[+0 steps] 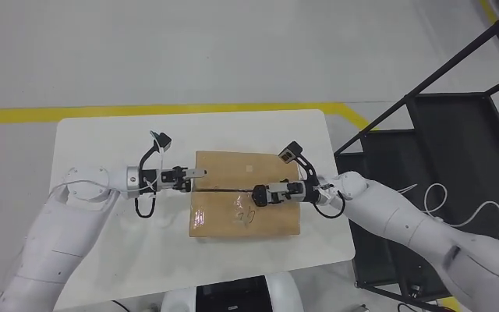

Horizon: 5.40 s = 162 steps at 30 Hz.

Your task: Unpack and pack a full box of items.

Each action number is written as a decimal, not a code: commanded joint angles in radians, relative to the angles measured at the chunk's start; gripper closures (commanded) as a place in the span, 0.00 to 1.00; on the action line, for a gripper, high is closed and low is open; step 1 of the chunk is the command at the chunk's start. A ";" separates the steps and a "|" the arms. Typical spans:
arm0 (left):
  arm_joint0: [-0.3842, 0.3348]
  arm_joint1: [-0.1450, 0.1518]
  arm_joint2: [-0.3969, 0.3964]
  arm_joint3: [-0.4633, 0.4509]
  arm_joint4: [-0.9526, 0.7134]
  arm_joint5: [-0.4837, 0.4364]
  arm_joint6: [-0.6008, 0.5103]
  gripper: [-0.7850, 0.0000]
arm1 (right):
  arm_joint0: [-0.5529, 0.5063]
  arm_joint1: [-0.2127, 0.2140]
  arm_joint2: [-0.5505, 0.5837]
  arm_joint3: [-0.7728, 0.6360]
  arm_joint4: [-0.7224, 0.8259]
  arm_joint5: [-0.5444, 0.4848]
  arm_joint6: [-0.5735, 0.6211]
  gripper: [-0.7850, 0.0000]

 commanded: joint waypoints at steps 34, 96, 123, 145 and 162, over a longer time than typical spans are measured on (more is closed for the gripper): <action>0.103 0.026 -0.087 -0.080 -0.001 0.021 0.001 0.00 | 0.095 -0.265 0.063 0.131 -0.319 0.124 -0.097 0.00; -0.115 -0.021 0.028 0.222 -0.047 -0.045 -0.054 0.00 | 0.032 -0.465 0.171 0.060 -0.498 0.224 -0.063 0.00; 0.178 0.047 -0.255 0.043 -0.134 -0.114 -0.009 0.00 | 0.076 -0.535 0.237 0.276 -0.514 0.128 -0.039 0.00; 0.265 0.058 -0.311 -0.051 -0.151 -0.114 0.017 0.00 | -0.030 -0.477 0.387 0.086 -0.485 0.146 0.129 0.00; 0.442 0.076 -0.550 -0.100 -0.223 -0.206 0.194 0.00 | -0.030 -0.477 0.387 0.086 -0.485 0.146 0.129 0.00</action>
